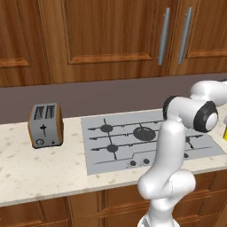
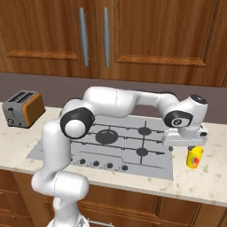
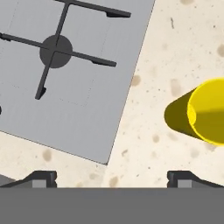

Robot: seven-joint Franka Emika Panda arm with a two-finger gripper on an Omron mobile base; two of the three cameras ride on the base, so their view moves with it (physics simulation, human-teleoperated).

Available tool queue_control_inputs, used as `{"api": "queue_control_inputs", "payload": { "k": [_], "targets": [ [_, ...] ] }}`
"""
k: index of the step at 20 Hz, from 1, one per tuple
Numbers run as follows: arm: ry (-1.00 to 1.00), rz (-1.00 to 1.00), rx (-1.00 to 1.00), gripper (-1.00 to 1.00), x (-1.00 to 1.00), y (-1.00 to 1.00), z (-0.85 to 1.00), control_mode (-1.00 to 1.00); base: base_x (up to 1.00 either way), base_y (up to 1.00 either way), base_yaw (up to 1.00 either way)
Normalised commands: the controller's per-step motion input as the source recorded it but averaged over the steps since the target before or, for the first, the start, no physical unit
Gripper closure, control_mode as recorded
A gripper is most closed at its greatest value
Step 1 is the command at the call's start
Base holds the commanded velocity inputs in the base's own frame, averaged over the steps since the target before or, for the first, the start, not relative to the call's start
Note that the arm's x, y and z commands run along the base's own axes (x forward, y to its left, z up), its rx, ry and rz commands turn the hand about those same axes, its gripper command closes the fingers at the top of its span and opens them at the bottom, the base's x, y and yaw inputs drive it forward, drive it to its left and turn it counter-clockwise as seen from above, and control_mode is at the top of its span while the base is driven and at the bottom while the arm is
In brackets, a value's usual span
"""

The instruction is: Pick the cup and bowl from the counter and place them on the counter next to the sink.

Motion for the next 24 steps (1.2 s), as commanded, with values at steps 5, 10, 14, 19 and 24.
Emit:
{"api": "queue_control_inputs", "payload": {
  "k": [5,10,14,19,24],
  "targets": [
    [0.0,0.09,0.07,-1.0,0.07,-0.24,0.0,-1.0,0.0,0.0,0.0],
    [0.0,0.08,0.12,-1.0,0.01,-0.22,0.0,-1.0,0.0,0.0,0.0],
    [0.0,0.01,0.04,-1.0,0.23,-0.01,0.0,-1.0,0.0,0.0,0.0],
    [0.0,0.0,0.0,-1.0,0.39,0.0,0.0,-1.0,0.0,0.0,0.0],
    [0.0,0.0,0.0,-1.0,0.39,0.02,-0.05,-1.0,0.0,0.0,0.0]
  ]
}}
